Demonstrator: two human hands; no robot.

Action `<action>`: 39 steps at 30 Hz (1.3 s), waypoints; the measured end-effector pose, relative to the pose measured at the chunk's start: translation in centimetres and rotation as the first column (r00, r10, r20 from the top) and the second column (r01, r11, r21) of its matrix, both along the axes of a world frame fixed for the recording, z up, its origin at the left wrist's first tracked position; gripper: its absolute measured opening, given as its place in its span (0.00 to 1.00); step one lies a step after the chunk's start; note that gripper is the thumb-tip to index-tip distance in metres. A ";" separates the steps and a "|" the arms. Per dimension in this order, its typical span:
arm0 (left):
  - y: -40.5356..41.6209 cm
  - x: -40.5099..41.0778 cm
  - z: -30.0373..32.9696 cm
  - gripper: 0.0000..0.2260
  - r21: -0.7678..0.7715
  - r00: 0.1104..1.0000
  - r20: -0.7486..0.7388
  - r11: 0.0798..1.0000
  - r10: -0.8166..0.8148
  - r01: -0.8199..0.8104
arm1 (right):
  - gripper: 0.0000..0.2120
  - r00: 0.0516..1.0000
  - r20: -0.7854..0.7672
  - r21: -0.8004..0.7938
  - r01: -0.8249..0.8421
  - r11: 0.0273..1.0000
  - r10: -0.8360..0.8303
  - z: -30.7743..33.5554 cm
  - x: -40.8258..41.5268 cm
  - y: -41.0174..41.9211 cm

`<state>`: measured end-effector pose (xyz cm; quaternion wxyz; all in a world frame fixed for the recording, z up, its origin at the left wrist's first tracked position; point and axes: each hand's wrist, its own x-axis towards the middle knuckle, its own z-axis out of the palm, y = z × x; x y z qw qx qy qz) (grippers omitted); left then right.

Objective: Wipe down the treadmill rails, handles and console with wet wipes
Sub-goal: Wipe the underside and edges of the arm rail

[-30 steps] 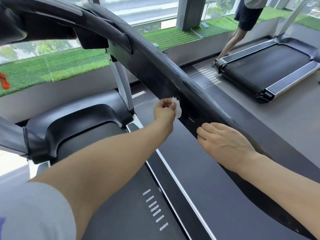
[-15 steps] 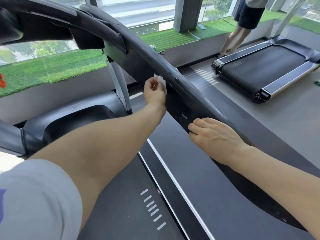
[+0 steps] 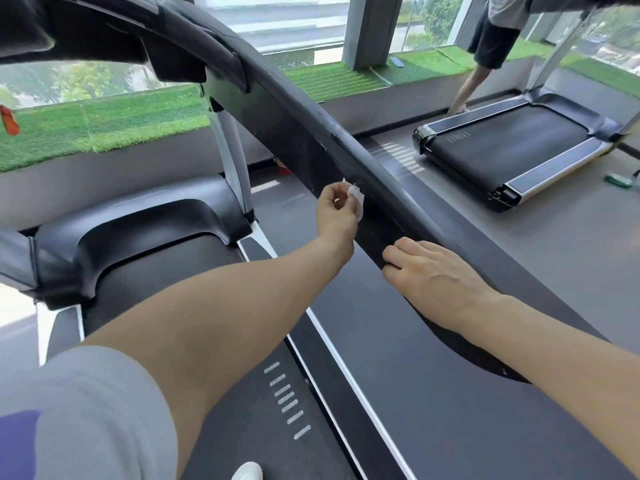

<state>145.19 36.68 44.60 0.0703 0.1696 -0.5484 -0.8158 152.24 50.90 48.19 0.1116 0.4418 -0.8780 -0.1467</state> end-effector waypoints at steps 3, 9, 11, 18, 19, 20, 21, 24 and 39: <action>0.5 1.3 0.5 0.10 -0.007 0.999 0.033 0.999 -0.036 0.036 | 0.18 0.997 0.037 0.020 0.065 0.998 -0.065 0.2 0.8 0.4; -0.5 3.6 0.9 0.11 0.061 0.969 0.127 0.976 -0.213 0.207 | 0.17 0.961 0.109 -0.096 0.263 0.960 -0.253 1.6 1.3 -0.8; -2.4 3.8 1.1 0.09 0.200 0.970 0.149 0.967 -0.192 0.161 | 0.13 0.936 0.156 -0.178 0.340 0.923 -0.315 2.7 1.0 -2.6; -8.4 2.8 2.9 0.09 0.476 0.965 0.069 0.858 -0.255 0.193 | 0.16 0.854 0.423 -0.375 0.468 0.800 -0.301 2.6 -3.3 -11.4; -9.0 2.5 2.9 0.09 0.503 0.968 0.071 0.846 -0.242 0.175 | 0.14 0.862 0.411 -0.403 0.465 0.788 -0.297 2.5 -4.2 -12.3; -9.7 1.9 2.7 0.08 0.523 0.969 0.080 0.838 -0.232 0.157 | 0.13 0.866 0.401 -0.426 0.464 0.776 -0.297 2.4 -5.3 -13.2; -10.4 1.2 2.5 0.07 0.534 0.970 0.090 0.834 -0.224 0.143 | 0.11 0.868 0.390 -0.426 0.467 0.775 -0.309 2.4 -6.6 -14.1; -12.4 -1.3 1.5 0.06 0.479 0.967 0.115 0.865 -0.226 0.146 | 0.08 0.891 0.287 -0.307 0.433 0.847 -0.351 2.4 -10.7 -16.4; -14.8 -5.6 -5.4 0.06 0.323 0.886 0.401 0.941 -0.234 0.103 | 0.16 0.997 -0.080 0.626 0.067 0.777 -0.022 0.0 -21.1 -21.3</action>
